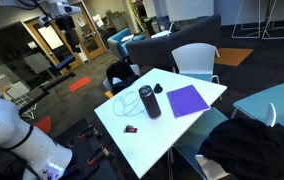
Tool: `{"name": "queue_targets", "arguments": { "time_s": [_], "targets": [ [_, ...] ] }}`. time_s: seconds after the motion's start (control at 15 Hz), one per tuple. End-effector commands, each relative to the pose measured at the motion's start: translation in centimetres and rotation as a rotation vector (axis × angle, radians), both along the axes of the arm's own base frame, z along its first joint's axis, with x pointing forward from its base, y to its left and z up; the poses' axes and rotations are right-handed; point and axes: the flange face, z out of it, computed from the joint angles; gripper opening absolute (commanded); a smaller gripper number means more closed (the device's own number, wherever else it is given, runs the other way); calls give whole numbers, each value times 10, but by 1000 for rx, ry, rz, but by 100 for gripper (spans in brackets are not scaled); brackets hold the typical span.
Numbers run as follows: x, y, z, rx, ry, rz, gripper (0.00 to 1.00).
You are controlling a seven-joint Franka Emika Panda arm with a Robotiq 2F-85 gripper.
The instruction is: Pick up the black lid from the table and put it on the bottle.
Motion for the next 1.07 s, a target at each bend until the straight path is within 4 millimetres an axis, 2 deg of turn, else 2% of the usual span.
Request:
{"name": "queue_targets", "arguments": {
  "time_s": [0.0, 0.27, 0.4, 0.67, 0.8, 1.0],
  "targets": [
    [0, 0, 0, 0, 1, 0, 100],
    [0, 0, 0, 0, 0, 0, 100],
    [19, 5, -4, -21, -42, -2, 100],
    [73, 16, -28, -37, -138, 60, 100],
    [109, 20, -43, -62, -236, 94, 100],
    [158, 17, -69, -54, -326, 104, 100]
  ]
}}
